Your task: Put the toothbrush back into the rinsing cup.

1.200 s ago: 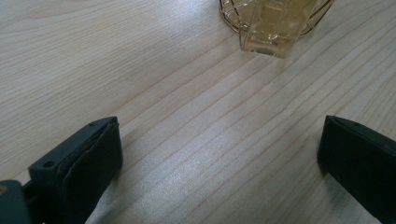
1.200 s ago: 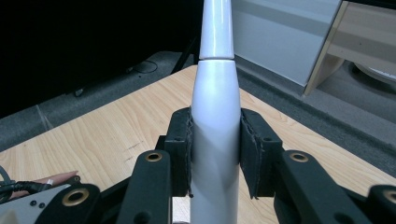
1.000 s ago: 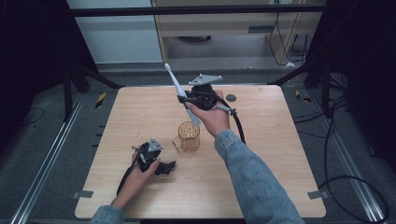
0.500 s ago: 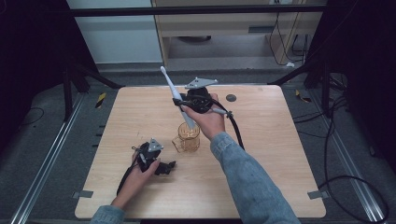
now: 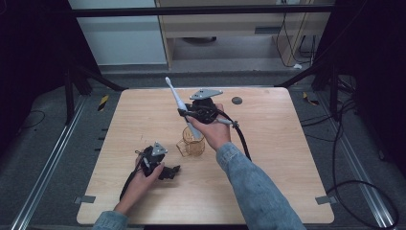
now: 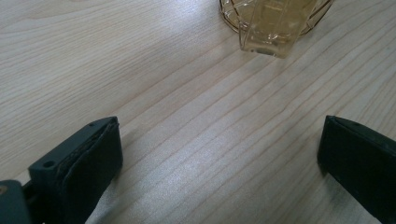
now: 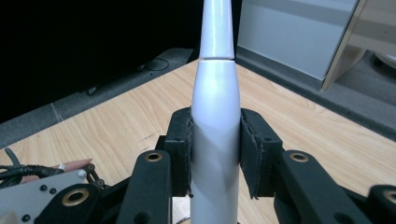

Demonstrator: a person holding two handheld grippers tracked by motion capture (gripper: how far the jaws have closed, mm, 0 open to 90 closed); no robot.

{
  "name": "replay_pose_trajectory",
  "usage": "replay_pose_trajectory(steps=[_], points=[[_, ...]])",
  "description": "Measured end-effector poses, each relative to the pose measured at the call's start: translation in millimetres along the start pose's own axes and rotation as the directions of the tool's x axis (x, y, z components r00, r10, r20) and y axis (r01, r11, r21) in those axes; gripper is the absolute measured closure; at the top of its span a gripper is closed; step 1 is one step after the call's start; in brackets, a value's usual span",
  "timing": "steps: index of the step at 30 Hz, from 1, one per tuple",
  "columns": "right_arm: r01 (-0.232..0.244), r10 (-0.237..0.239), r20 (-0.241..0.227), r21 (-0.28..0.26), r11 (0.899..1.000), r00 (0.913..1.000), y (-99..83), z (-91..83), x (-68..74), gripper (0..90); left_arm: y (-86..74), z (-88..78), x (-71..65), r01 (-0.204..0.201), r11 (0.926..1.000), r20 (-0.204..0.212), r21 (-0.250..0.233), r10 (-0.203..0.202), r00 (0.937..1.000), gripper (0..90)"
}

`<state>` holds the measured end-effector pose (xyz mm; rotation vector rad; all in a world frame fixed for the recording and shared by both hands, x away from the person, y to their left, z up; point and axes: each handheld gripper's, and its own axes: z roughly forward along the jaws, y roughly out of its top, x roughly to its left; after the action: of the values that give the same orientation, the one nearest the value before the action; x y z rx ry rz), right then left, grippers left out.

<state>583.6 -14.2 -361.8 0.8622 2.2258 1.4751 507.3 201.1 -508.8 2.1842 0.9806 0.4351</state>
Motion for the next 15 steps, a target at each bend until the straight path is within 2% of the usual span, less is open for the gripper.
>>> replay_pose_trajectory(steps=[15], points=[[-0.019, 0.019, 0.002, 0.023, 1.0, 0.9998, -17.6, 4.3, -3.1, 66.6, -0.1, 0.0, -0.2, 0.003, 1.0, 0.0, 0.0, -0.003, 1.0, 0.0]])
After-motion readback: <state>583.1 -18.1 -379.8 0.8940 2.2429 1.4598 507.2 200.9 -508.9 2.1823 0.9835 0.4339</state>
